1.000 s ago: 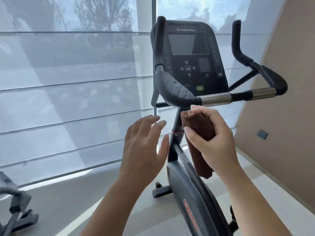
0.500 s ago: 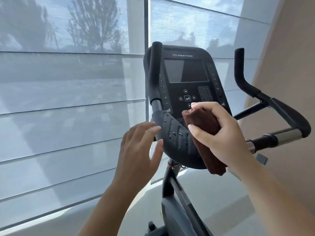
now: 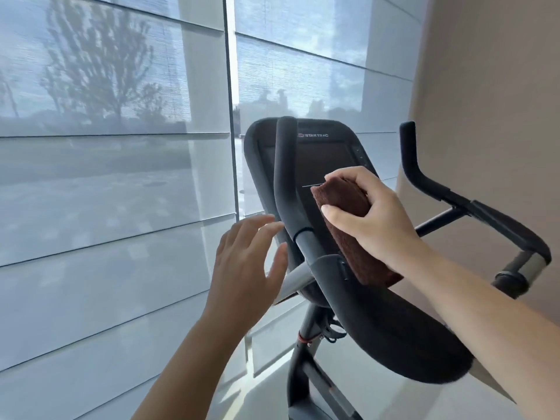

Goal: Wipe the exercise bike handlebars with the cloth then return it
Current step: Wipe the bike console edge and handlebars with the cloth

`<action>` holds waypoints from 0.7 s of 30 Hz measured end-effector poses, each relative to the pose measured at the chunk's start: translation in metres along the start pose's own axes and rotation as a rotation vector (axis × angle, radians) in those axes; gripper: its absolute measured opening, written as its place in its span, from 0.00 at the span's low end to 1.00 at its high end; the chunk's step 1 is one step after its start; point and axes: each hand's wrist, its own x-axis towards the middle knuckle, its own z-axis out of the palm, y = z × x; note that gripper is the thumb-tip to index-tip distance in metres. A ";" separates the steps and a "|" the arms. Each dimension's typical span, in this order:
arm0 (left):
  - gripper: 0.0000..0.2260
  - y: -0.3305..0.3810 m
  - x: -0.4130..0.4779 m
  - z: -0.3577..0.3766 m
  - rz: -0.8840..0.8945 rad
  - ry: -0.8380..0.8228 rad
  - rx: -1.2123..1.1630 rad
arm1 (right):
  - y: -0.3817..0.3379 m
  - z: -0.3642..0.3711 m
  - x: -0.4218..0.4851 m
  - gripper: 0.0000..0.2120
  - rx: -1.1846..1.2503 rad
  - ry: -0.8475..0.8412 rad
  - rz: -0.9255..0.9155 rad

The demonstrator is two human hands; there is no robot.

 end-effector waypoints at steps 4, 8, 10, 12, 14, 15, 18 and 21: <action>0.13 -0.032 0.027 0.004 0.081 -0.010 -0.019 | 0.005 0.029 0.023 0.15 -0.004 0.093 -0.001; 0.12 -0.057 0.042 0.021 0.113 -0.011 -0.043 | 0.018 0.052 0.046 0.17 0.009 0.149 0.024; 0.11 -0.069 0.051 0.032 0.129 -0.006 -0.064 | 0.026 0.059 0.061 0.17 0.025 0.196 0.023; 0.12 -0.080 0.062 0.043 0.158 0.002 -0.076 | 0.036 0.063 0.080 0.17 0.020 0.245 0.017; 0.13 -0.090 0.075 0.054 0.178 0.020 -0.089 | 0.047 0.066 0.101 0.17 0.015 0.293 0.002; 0.14 -0.093 0.082 0.059 0.180 0.024 -0.104 | 0.051 0.068 0.112 0.18 0.023 0.325 -0.009; 0.14 -0.100 0.105 0.073 0.162 0.038 -0.191 | 0.063 0.071 0.145 0.17 0.061 0.462 -0.035; 0.15 -0.105 0.127 0.087 0.172 0.058 -0.266 | 0.074 0.078 0.165 0.15 0.090 0.525 -0.038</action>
